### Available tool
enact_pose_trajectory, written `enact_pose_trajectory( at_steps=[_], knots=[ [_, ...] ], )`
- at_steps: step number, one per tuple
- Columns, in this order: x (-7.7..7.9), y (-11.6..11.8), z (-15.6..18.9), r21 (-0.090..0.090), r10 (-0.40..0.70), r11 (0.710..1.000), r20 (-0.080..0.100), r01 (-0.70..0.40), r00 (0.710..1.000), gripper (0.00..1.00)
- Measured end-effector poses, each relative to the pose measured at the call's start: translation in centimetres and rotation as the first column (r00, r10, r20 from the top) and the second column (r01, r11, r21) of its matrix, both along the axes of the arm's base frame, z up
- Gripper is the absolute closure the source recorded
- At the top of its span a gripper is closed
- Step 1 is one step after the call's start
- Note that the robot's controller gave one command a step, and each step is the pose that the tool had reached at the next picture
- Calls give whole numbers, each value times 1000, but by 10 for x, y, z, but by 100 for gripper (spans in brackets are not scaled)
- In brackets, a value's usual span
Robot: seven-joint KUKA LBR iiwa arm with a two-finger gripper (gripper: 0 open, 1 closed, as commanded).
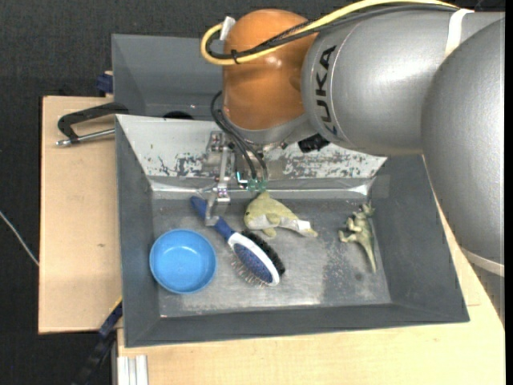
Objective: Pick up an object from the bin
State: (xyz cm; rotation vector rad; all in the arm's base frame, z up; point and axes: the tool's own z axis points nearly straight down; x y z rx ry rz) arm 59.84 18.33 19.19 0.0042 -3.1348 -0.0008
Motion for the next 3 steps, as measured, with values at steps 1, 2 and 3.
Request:
enact_pose_trajectory(
  at_steps=[1,2,3],
  knots=[
    [1,-1,-102,1,135,991,15,-135,991,0],
    [1,1,-100,6,134,991,20,-134,991,100],
    [-26,49,-109,-8,505,863,32,-505,862,100]
  ],
)
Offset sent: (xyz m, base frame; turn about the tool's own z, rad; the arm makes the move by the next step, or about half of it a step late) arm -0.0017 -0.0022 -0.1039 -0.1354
